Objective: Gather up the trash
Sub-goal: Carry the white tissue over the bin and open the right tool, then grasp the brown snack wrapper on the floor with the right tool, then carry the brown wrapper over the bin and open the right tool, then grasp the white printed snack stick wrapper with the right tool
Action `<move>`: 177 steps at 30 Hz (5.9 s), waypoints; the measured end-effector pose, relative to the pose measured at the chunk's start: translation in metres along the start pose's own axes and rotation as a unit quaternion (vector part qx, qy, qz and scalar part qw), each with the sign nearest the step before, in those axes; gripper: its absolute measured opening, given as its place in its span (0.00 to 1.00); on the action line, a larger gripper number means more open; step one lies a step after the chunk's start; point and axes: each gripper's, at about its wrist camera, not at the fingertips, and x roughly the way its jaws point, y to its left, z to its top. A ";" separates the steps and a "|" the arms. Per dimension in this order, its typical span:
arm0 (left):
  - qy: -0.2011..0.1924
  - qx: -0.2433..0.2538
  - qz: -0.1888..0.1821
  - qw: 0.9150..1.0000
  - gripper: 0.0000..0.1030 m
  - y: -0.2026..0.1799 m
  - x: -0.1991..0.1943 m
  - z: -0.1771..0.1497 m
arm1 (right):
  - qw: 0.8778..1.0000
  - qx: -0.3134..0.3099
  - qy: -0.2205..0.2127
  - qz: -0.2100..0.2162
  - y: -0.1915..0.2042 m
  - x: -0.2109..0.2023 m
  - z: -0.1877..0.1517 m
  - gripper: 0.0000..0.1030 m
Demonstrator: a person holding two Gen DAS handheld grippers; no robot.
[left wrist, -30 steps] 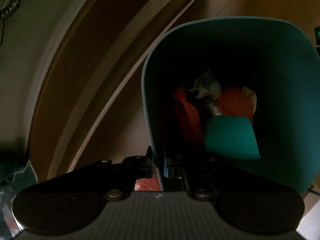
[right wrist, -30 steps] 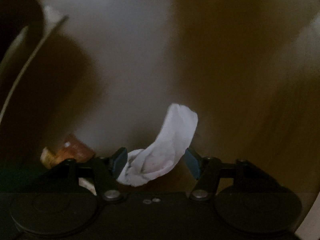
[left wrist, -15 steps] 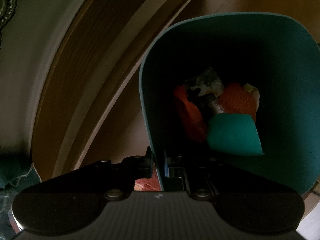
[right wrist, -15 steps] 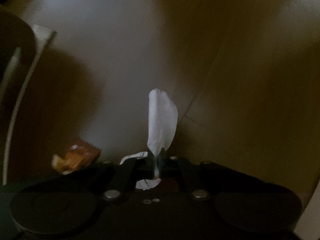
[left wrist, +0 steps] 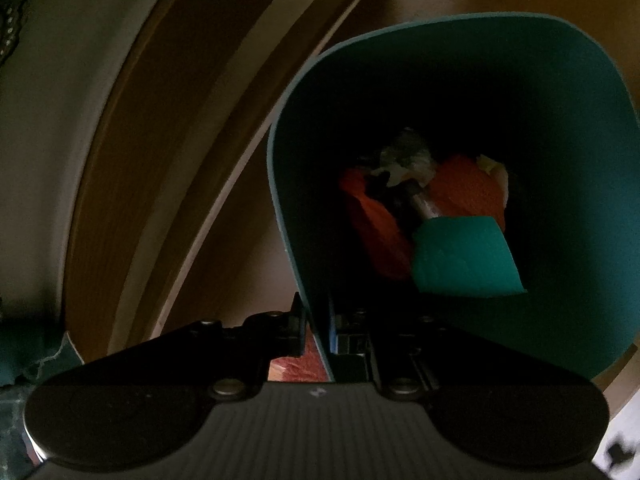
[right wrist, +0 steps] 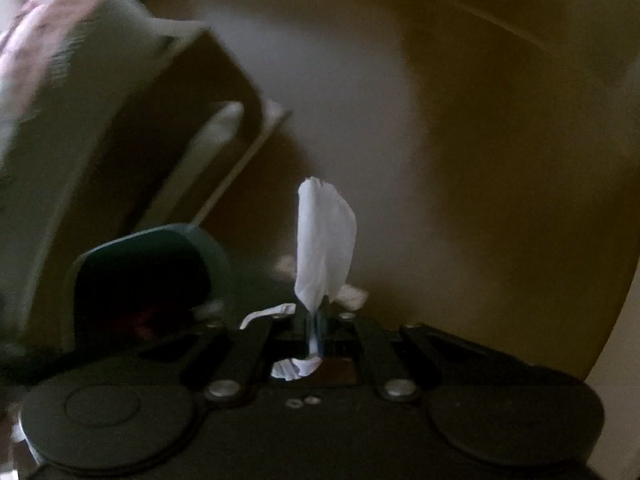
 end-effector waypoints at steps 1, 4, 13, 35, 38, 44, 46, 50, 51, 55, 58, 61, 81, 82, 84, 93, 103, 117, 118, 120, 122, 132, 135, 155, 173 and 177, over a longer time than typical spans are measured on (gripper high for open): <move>0.000 0.004 0.000 1.000 0.09 0.000 0.000 0.000 | 1.000 -0.013 0.004 0.007 0.011 -0.006 -0.005 0.02; -0.004 0.013 -0.003 1.000 0.09 -0.001 -0.003 0.001 | 0.998 -0.050 0.025 0.025 0.038 -0.007 -0.016 0.02; -0.009 0.028 -0.006 1.000 0.09 -0.003 -0.006 -0.003 | 0.992 -0.105 0.065 -0.004 0.097 0.045 -0.042 0.02; -0.005 0.012 -0.013 1.000 0.09 0.008 0.000 -0.003 | 0.996 -0.077 -0.035 -0.016 0.036 0.014 0.022 0.53; -0.007 0.010 -0.016 1.000 0.09 0.011 0.002 -0.004 | 0.997 -0.074 -0.022 -0.022 0.007 0.050 0.042 0.53; -0.008 0.006 -0.016 1.000 0.10 0.012 0.005 -0.007 | 0.985 -0.168 0.048 -0.015 -0.016 0.146 0.043 0.53; 0.000 -0.001 -0.021 1.000 0.10 0.014 0.011 -0.009 | 0.976 -0.204 0.076 -0.020 -0.020 0.177 0.034 0.53; 0.001 -0.008 -0.032 0.999 0.11 0.012 0.010 -0.016 | 0.968 -0.226 0.109 -0.024 -0.023 0.231 0.028 0.52; 0.001 -0.011 -0.034 0.999 0.11 0.011 0.010 -0.016 | 0.971 -0.212 0.109 -0.018 -0.024 0.240 0.030 0.51; -0.004 -0.016 -0.036 0.999 0.11 0.009 0.006 -0.011 | 0.983 -0.157 0.093 -0.013 -0.018 0.267 0.044 0.53; -0.006 -0.016 -0.040 0.999 0.11 0.008 0.003 -0.007 | 0.992 -0.073 0.102 -0.028 -0.018 0.293 0.058 0.60; -0.007 -0.021 -0.044 0.999 0.11 0.007 0.002 -0.006 | 0.990 0.013 0.137 -0.042 -0.023 0.320 0.064 0.60; 0.011 -0.040 -0.071 0.997 0.10 0.009 -0.005 -0.001 | 0.990 0.039 0.115 -0.072 -0.016 0.243 0.049 0.30; 0.012 -0.037 -0.071 0.997 0.10 0.011 -0.003 0.000 | 0.991 0.028 0.109 -0.070 -0.012 0.224 0.048 0.29; 0.014 -0.034 -0.072 0.997 0.10 0.011 0.007 -0.002 | 0.993 0.004 0.095 -0.067 -0.003 0.185 0.044 0.29; 0.033 -0.015 -0.068 0.997 0.11 0.005 0.010 0.006 | 0.998 -0.032 0.041 -0.046 0.057 0.040 0.014 0.29; 0.033 0.007 -0.063 0.997 0.12 0.000 0.010 0.005 | 0.976 -0.201 0.082 -0.025 0.155 0.019 -0.059 0.29; 0.025 0.001 -0.068 0.997 0.12 0.004 0.008 0.001 | 0.970 -0.207 0.122 -0.023 0.177 0.060 -0.075 0.54; 0.025 0.001 -0.068 0.997 0.12 0.005 0.008 0.002 | 0.973 -0.199 0.117 -0.018 0.175 0.056 -0.074 0.55; 0.026 0.001 -0.068 0.997 0.12 0.004 0.008 0.002 | 0.976 -0.191 0.101 -0.007 0.169 0.040 -0.066 0.57; 0.027 0.002 -0.068 0.997 0.12 0.004 0.008 0.002 | 0.979 -0.186 0.089 -0.003 0.161 0.037 -0.055 0.59; 0.039 -0.008 -0.066 0.997 0.12 0.002 0.008 0.004 | 0.982 -0.180 0.059 -0.025 0.121 0.015 -0.016 0.59; 0.040 -0.008 -0.066 0.997 0.12 0.002 0.009 0.004 | 0.983 -0.172 0.059 -0.029 0.106 0.014 -0.007 0.60; 0.026 -0.012 -0.082 0.996 0.12 0.010 0.010 0.008 | 0.949 -0.102 0.120 0.275 -0.018 0.152 0.045 0.97; 0.041 -0.041 -0.085 0.995 0.12 0.021 0.020 0.014 | 0.954 -0.281 0.097 0.044 -0.024 0.181 0.047 0.91; 0.037 -0.038 -0.087 0.995 0.12 0.021 0.021 0.014 | 0.937 -0.326 0.123 0.009 -0.011 0.238 0.020 0.79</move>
